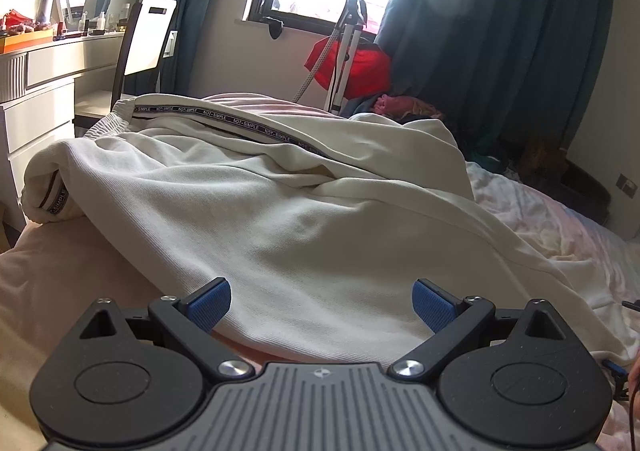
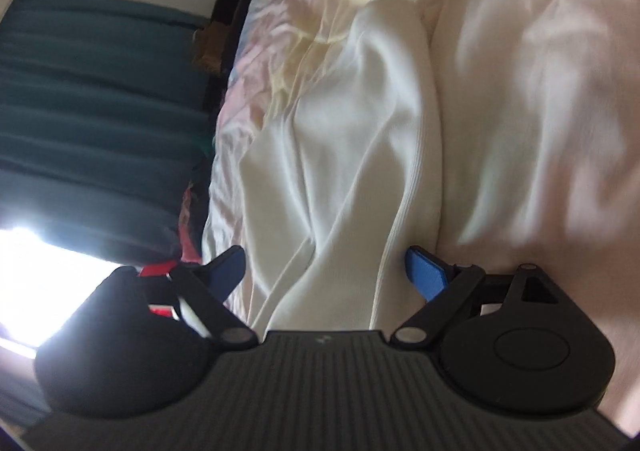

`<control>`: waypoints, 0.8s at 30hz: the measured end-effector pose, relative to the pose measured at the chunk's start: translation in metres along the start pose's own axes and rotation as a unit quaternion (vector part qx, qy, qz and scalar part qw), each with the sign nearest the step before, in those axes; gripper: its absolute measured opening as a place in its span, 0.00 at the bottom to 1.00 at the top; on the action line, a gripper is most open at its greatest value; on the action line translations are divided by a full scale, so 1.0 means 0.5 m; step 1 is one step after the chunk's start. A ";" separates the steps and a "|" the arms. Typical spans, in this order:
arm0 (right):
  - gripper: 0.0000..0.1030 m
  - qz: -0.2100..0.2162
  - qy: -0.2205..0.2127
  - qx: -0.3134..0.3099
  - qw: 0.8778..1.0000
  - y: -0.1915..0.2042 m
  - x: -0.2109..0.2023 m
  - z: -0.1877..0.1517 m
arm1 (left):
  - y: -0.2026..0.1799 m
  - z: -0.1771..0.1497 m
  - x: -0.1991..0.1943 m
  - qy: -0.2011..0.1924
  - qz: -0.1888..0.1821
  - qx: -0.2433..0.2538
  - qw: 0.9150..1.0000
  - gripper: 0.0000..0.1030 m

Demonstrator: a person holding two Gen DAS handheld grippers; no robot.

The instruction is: Fold clothes

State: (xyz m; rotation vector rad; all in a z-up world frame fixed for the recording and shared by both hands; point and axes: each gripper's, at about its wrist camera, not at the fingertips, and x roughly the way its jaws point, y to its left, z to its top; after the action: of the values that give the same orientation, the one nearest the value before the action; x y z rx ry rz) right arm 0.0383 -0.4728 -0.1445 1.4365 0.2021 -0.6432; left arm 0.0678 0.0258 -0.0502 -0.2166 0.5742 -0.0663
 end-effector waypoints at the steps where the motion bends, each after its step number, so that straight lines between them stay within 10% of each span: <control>1: 0.87 -0.015 -0.017 0.006 1.000 0.000 0.002 0.020 | 0.000 0.000 0.002 0.001 0.000 -0.001 1.000 0.96; 6: 0.86 -0.059 -0.067 -0.023 0.996 0.010 0.034 0.138 | -0.003 0.003 0.018 0.007 -0.006 -0.008 1.000 0.96; 16: 0.79 -0.017 0.032 -0.131 0.991 0.006 0.089 0.227 | -0.035 -0.005 0.063 0.027 -0.027 0.017 0.999 0.96; 21: 0.18 -0.007 0.074 -0.165 0.983 0.006 0.120 0.209 | -0.060 -0.017 0.058 0.023 -0.039 0.052 0.998 0.96; 24: 0.06 -0.019 0.060 -0.148 0.987 0.000 0.107 0.215 | -0.074 -0.022 0.043 0.008 -0.040 0.076 0.996 0.96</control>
State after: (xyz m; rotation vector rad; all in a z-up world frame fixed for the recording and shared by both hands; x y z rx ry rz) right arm 0.0554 -0.5910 -0.1550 1.1871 0.4045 -0.5334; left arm 0.0796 -0.0152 -0.0625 -0.0914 0.5741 -0.1896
